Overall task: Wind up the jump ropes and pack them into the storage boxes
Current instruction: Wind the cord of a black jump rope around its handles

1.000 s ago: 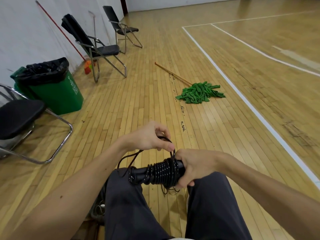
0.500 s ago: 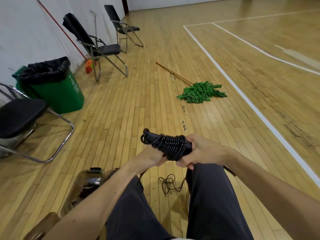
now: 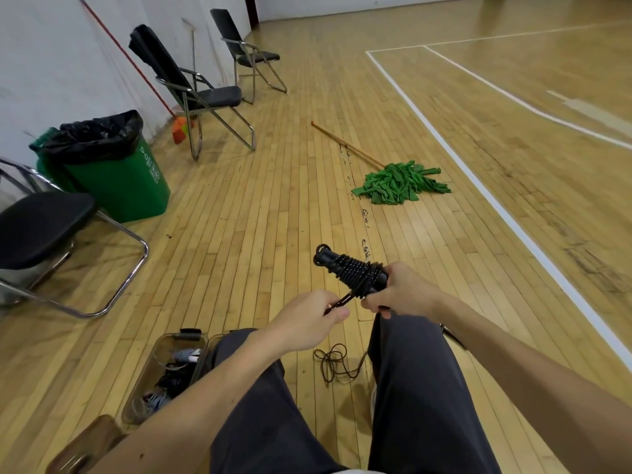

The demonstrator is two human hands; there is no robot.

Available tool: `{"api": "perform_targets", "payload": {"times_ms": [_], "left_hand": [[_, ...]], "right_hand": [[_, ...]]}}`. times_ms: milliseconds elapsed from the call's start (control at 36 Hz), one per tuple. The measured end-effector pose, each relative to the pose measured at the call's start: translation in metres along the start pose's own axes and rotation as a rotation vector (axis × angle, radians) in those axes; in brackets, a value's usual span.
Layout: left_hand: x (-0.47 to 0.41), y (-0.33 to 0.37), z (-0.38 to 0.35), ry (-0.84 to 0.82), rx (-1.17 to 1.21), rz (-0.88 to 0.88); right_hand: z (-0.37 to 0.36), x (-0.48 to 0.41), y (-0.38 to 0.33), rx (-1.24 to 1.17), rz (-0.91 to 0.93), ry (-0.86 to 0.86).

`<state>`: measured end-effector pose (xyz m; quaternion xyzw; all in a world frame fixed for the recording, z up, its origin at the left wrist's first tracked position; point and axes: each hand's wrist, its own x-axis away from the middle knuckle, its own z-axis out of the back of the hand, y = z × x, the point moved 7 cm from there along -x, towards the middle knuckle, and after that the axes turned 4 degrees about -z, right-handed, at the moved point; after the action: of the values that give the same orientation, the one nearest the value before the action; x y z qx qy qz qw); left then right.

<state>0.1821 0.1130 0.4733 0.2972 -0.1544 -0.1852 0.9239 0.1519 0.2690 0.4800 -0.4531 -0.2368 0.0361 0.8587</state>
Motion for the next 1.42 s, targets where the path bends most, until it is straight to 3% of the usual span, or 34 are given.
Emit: {"api": "perform_targets", "payload": {"times_ms": [194, 361, 583, 750, 944, 1111, 1222, 1306, 1417], "left_hand": [[0.005, 0.004, 0.006, -0.030, -0.322, -0.038], [0.009, 0.014, 0.014, -0.036, -0.580, -0.070], [0.003, 0.034, 0.042, -0.013, -0.550, -0.123], [0.000, 0.026, 0.064, -0.013, -0.177, -0.120], [0.014, -0.009, 0.077, 0.046, 0.461, -0.116], [0.033, -0.056, 0.070, 0.031, 1.232, -0.003], [0.048, -0.101, 0.068, 0.260, 1.419, 0.081], [0.061, -0.139, 0.076, 0.514, 1.360, 0.193], [0.089, -0.192, 0.088, 0.710, 1.341, 0.290]], "right_hand": [[-0.008, -0.013, 0.016, 0.098, -0.066, 0.007], [-0.027, -0.019, 0.023, 0.188, -0.143, -0.121], [-0.048, -0.010, 0.016, 0.306, -0.139, -0.351], [-0.059, 0.001, -0.003, 0.287, 0.032, -0.508], [-0.072, 0.015, -0.037, -0.021, 0.173, -0.702], [-0.098, -0.007, -0.060, -0.200, 0.176, -0.788], [-0.125, -0.039, -0.080, -0.329, 0.157, -0.805], [-0.156, -0.068, -0.093, -0.392, 0.102, -0.793], [-0.209, -0.098, -0.122, -0.418, 0.025, -0.792]]}}
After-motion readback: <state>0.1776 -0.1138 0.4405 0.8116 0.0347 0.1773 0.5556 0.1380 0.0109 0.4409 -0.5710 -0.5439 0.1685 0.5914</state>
